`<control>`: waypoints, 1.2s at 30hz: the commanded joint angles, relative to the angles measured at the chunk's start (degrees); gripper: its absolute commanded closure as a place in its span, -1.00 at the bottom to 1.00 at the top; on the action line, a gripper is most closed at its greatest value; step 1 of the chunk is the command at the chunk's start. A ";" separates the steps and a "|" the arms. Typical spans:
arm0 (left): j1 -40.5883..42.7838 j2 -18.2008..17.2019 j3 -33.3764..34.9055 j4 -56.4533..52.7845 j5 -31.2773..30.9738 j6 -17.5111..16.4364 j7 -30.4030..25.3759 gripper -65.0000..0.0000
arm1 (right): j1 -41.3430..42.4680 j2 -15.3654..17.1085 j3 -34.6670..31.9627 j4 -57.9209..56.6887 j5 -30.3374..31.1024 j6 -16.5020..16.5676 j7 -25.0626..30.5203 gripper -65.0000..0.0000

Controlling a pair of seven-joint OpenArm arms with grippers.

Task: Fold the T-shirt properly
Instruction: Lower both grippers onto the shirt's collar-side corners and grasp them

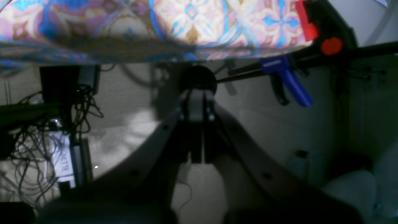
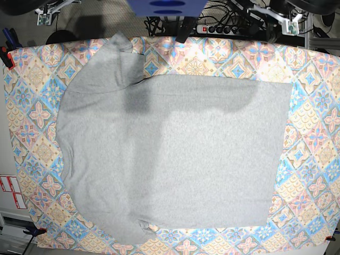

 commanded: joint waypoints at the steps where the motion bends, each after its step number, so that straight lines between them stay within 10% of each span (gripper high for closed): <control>1: 0.17 -0.36 -1.62 1.91 -1.17 -0.29 0.75 0.99 | -0.15 0.32 0.16 2.53 0.10 -0.14 0.79 1.00; 18: -24.45 7.73 -16.65 -1.95 -25.78 -0.38 35.30 0.26 | 8.29 0.06 -1.95 5.79 0.10 -0.14 -9.23 1.00; 36: -36.41 10.72 -22.45 -21.47 -32.02 -0.47 43.30 0.26 | 9.96 -0.03 -5.55 5.70 0.19 -0.14 -9.32 1.00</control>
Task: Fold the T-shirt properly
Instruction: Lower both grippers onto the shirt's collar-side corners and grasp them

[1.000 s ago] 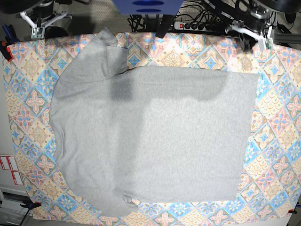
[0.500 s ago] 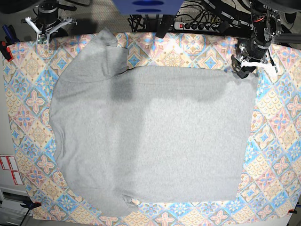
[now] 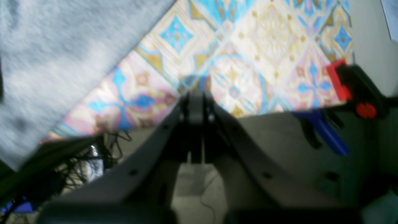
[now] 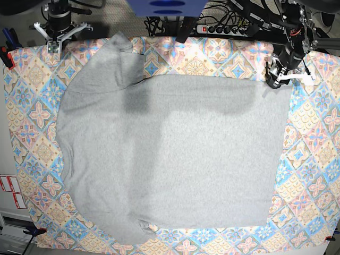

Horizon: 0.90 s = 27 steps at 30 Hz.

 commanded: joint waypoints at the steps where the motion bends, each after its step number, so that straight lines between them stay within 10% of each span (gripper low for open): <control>1: -0.89 -0.63 -0.12 -0.87 0.48 0.56 0.09 0.26 | -0.68 0.41 0.13 0.85 -0.05 -0.36 1.15 1.00; 10: -4.94 0.69 0.32 -3.59 0.48 0.47 0.53 0.33 | -0.33 0.41 0.04 0.85 -0.05 -0.36 1.15 0.99; 15: -4.67 0.95 0.06 -2.71 0.39 0.47 5.45 1.00 | 1.17 0.41 0.13 0.85 0.03 -0.36 -0.96 0.94; 27: -2.21 0.95 -0.12 -0.16 0.30 0.47 6.50 1.00 | 9.78 0.41 0.48 0.23 0.12 -0.36 -11.33 0.36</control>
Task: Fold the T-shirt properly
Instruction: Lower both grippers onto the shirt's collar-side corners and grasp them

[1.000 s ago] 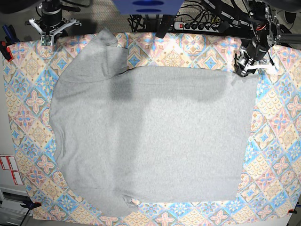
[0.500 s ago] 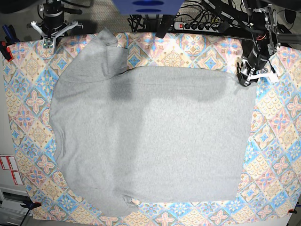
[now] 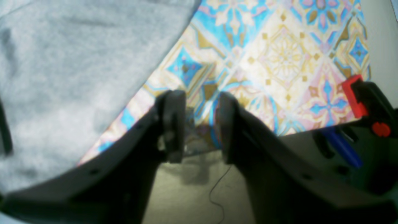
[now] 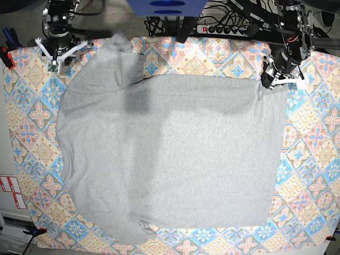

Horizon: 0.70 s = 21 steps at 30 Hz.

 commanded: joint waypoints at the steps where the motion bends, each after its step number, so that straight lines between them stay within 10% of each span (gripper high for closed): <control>1: 0.26 -0.49 -0.09 0.91 0.41 0.21 0.84 1.00 | 0.54 0.45 0.31 0.45 0.01 -0.36 -0.12 0.32; 12: 0.35 -0.66 -0.09 0.91 0.41 0.21 0.84 1.00 | 7.22 0.71 0.48 -4.03 24.54 -0.36 -6.54 0.12; 21: 0.26 -0.66 -0.09 0.91 0.41 0.21 0.84 1.00 | 10.12 0.71 0.13 -14.06 26.74 -0.36 -6.37 0.12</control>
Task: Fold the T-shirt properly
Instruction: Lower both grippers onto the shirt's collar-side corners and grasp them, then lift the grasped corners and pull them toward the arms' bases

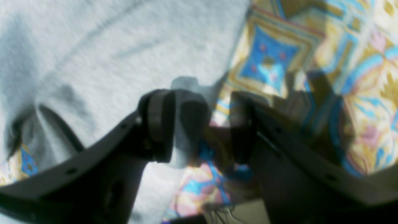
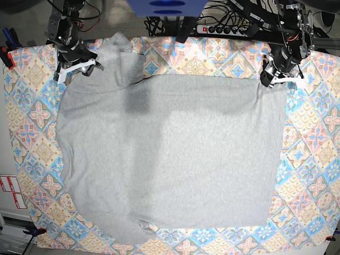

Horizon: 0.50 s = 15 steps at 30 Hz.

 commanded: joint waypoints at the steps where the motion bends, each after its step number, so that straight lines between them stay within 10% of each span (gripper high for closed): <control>1: 0.13 -0.60 -0.09 0.67 0.21 0.21 0.36 1.00 | -0.41 0.47 0.04 -0.44 0.03 -0.07 -0.66 0.12; 15: 0.04 -0.51 -0.09 0.67 0.21 0.21 0.36 1.00 | -0.41 0.30 -5.32 -1.15 0.03 0.01 -0.66 0.30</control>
